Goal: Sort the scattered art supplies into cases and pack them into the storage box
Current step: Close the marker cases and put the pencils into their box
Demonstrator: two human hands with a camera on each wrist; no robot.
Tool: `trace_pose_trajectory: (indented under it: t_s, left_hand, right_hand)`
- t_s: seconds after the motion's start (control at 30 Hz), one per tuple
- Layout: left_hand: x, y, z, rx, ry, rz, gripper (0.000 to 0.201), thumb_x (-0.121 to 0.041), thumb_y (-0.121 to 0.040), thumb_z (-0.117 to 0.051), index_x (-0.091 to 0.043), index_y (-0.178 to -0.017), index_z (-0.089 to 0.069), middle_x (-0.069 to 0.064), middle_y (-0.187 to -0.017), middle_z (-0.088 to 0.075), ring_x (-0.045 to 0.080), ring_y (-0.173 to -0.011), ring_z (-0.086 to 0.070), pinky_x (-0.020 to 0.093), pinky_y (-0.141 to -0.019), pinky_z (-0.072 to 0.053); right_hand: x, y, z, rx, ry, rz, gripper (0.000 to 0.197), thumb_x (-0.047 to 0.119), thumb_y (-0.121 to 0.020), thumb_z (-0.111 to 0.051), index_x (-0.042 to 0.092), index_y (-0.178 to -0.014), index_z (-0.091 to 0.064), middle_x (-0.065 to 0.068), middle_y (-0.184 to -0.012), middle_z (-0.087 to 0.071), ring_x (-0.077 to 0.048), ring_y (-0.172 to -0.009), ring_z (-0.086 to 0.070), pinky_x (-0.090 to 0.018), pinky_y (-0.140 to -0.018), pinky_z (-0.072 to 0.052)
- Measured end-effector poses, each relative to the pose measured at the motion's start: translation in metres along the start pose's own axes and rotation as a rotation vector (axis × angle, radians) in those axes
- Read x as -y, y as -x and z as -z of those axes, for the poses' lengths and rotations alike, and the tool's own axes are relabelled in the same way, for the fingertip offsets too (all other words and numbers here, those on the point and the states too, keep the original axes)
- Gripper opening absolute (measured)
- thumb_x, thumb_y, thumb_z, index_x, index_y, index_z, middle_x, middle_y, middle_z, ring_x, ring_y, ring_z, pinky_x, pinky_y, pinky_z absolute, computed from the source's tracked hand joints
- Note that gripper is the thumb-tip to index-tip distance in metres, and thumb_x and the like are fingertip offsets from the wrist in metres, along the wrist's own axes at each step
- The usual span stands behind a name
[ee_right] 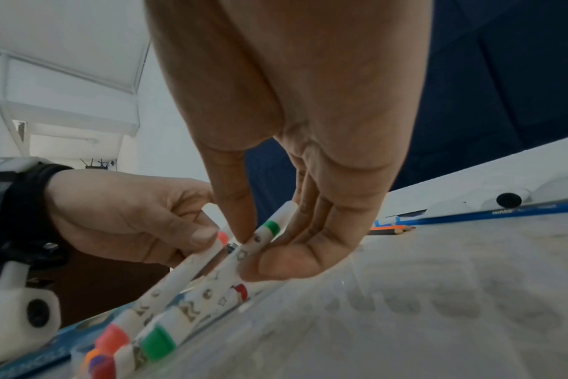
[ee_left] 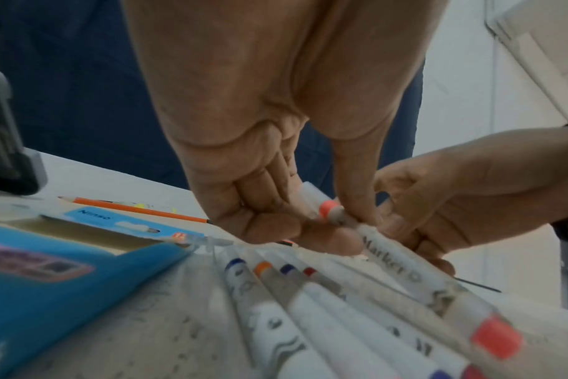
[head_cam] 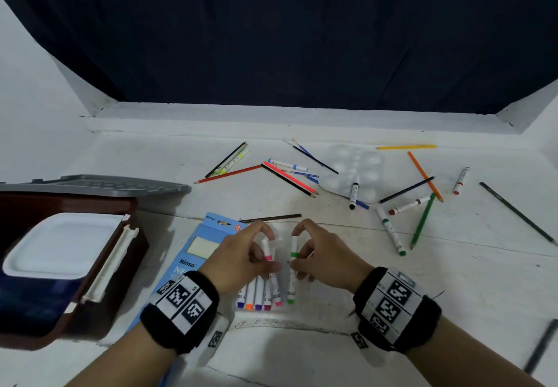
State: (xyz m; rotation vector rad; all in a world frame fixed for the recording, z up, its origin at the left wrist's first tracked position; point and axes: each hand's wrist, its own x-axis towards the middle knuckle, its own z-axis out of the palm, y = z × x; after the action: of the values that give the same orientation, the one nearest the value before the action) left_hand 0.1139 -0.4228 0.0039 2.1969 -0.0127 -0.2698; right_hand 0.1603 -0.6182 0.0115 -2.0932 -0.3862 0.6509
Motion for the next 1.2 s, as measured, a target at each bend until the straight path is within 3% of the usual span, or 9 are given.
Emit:
trace_pose_trajectory:
  t_s: [0.17,0.33,0.47,0.6,0.67,0.73,0.87,1.07,1.2]
  left_hand:
    - [0.004,-0.011,-0.001,0.048,-0.158,-0.040,0.035,-0.031,-0.080,-0.082,-0.027,-0.107,-0.060,-0.002,-0.072,-0.068,-0.001,-0.058,-0.059,0.010,-0.055,-0.043]
    - [0.006,-0.016,0.004,0.113,-0.274,-0.053,0.052,-0.038,-0.081,-0.079,-0.029,-0.129,-0.060,-0.013,-0.087,-0.062,-0.004,-0.072,-0.060,0.005,-0.067,-0.044]
    - [0.006,-0.013,0.006,0.186,-0.407,-0.106,0.076,-0.044,-0.082,-0.076,-0.030,-0.148,-0.041,-0.007,-0.118,-0.056,0.004,-0.098,-0.055,0.002,-0.078,-0.038]
    - [0.005,-0.009,0.008,0.188,-0.489,-0.128,0.086,-0.050,-0.080,-0.076,-0.028,-0.152,-0.034,-0.009,-0.128,-0.046,0.004,-0.109,-0.042,0.014,-0.094,-0.035]
    - [0.006,-0.007,0.008,0.191,-0.514,-0.127,0.085,-0.051,-0.080,-0.076,-0.028,-0.151,-0.035,-0.010,-0.128,-0.044,0.003,-0.109,-0.042,0.014,-0.094,-0.035]
    - [0.006,-0.007,0.005,0.203,-0.544,-0.130,0.084,-0.052,-0.079,-0.076,-0.029,-0.150,-0.037,-0.009,-0.128,-0.041,0.004,-0.109,-0.043,0.015,-0.095,-0.037]
    - [0.007,-0.010,0.002,0.182,-0.552,-0.133,0.082,-0.052,-0.072,-0.082,-0.031,-0.142,-0.044,-0.010,-0.124,-0.041,0.008,-0.109,-0.046,0.027,-0.096,-0.045]
    - [0.011,-0.014,0.000,0.126,-0.672,-0.092,0.084,-0.063,-0.062,-0.082,-0.040,-0.133,-0.044,-0.016,-0.118,-0.044,0.009,-0.107,-0.039,0.035,-0.096,-0.041]
    - [0.009,-0.015,-0.002,0.116,-0.741,-0.070,0.084,-0.066,-0.061,-0.081,-0.041,-0.132,-0.042,-0.016,-0.121,-0.046,0.010,-0.111,-0.040,0.037,-0.099,-0.038]
  right_hand:
    - [-0.003,-0.005,-0.001,0.035,-0.037,-0.017,0.039,0.008,-0.084,-0.073,0.018,-0.113,-0.049,-0.011,-0.078,-0.073,-0.023,-0.070,-0.072,-0.037,-0.066,-0.059]
    - [-0.003,-0.006,-0.004,0.051,0.001,-0.020,0.039,0.010,-0.083,-0.075,0.020,-0.112,-0.050,-0.008,-0.078,-0.073,-0.009,-0.062,-0.067,-0.032,-0.065,-0.057]
    - [-0.003,-0.006,-0.005,0.034,0.167,0.012,0.048,0.019,-0.079,-0.080,0.022,-0.118,-0.053,0.000,-0.092,-0.068,-0.001,-0.065,-0.057,-0.010,-0.052,-0.043]
    - [-0.002,-0.005,-0.006,0.034,0.348,0.055,0.068,0.030,-0.074,-0.084,0.022,-0.132,-0.048,0.002,-0.110,-0.053,-0.009,-0.088,-0.050,-0.018,-0.068,-0.040]
    - [-0.002,-0.004,-0.007,0.045,0.439,0.069,0.077,0.035,-0.071,-0.086,0.021,-0.136,-0.045,0.000,-0.117,-0.046,-0.015,-0.102,-0.049,-0.026,-0.080,-0.043]
    - [-0.003,-0.004,-0.010,0.045,0.514,0.092,0.083,0.040,-0.065,-0.088,0.021,-0.134,-0.047,0.001,-0.119,-0.043,-0.017,-0.105,-0.049,-0.030,-0.086,-0.047]
    - [-0.002,-0.002,-0.013,0.033,0.579,0.123,0.077,0.043,-0.063,-0.088,0.020,-0.127,-0.053,0.002,-0.119,-0.043,-0.018,-0.106,-0.046,-0.028,-0.087,-0.042]
    - [-0.004,0.000,-0.012,0.001,0.550,0.131,0.081,0.044,-0.062,-0.089,0.020,-0.130,-0.053,0.004,-0.124,-0.044,-0.016,-0.107,-0.046,-0.026,-0.081,-0.036]
    - [-0.005,0.001,-0.013,-0.016,0.594,0.133,0.082,0.048,-0.063,-0.087,0.022,-0.131,-0.050,0.006,-0.127,-0.042,-0.016,-0.111,-0.046,-0.031,-0.087,-0.045]
